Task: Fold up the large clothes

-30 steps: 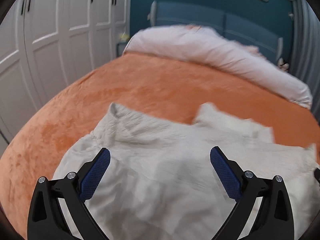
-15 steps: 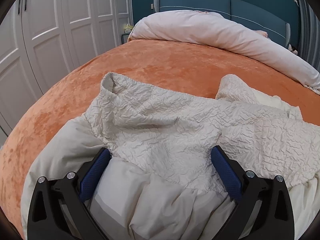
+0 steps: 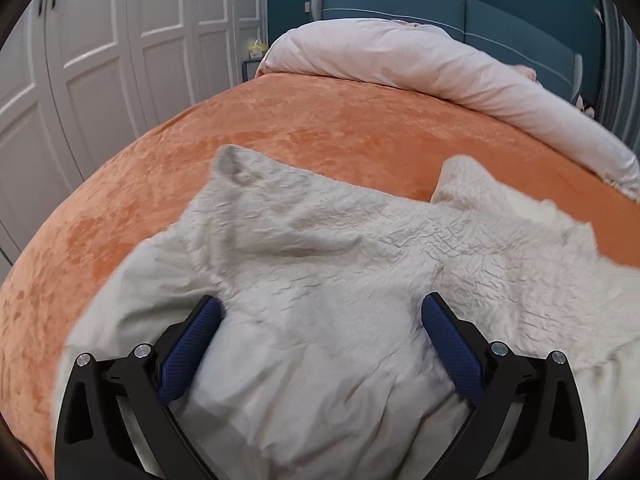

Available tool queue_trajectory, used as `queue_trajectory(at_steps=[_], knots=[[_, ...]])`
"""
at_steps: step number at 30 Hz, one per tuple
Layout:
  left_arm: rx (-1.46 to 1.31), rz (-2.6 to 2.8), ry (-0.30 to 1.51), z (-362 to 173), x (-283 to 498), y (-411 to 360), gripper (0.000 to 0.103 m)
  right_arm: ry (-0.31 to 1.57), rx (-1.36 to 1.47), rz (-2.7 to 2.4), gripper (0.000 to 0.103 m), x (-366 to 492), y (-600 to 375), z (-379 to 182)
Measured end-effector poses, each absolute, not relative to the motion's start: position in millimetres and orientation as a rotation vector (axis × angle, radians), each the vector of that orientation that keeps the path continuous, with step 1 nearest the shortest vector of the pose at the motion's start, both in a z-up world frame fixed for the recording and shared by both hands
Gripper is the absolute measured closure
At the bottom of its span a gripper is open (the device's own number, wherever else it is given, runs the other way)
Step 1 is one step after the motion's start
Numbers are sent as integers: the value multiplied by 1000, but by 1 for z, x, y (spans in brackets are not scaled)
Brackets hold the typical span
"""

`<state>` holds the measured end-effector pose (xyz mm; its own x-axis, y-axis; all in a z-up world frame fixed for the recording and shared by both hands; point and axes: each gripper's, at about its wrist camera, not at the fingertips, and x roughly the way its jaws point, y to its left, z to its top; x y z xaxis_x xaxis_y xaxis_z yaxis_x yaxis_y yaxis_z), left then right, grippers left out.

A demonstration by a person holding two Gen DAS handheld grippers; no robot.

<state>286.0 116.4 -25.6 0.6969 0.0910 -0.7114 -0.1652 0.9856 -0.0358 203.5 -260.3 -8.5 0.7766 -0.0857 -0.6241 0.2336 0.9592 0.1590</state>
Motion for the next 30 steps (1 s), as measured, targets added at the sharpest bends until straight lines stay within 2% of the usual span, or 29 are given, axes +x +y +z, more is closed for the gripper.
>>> queue_trajectory(at_steps=[3, 6, 8, 12, 19, 26, 27, 28, 30], knots=[[-214, 139, 740, 5, 253, 148, 5, 635, 204, -65, 49, 189, -214, 23], [-289, 167, 720, 21, 222, 186, 5, 665, 136, 53, 55, 185, -158, 34], [-314, 192, 725, 22, 206, 209, 5, 684, 98, 116, 58, 186, -124, 33], [-407, 221, 788, 1, 185, 256, 5, 792, 39, 161, 71, 197, -81, 5], [-549, 174, 880, -53, 175, 271, 5, 839, -57, 122, 71, 202, -59, -37], [-516, 132, 875, -54, 193, 252, 5, 783, -99, 98, 72, 197, -57, -53], [-528, 115, 878, -53, 193, 252, 10, 779, -99, 99, 72, 196, -58, -52], [-570, 56, 877, -52, 197, 250, 37, 779, -95, 102, 72, 196, -57, -53], [-656, -30, 893, -45, 201, 247, 55, 786, -87, 113, 72, 198, -60, -50]])
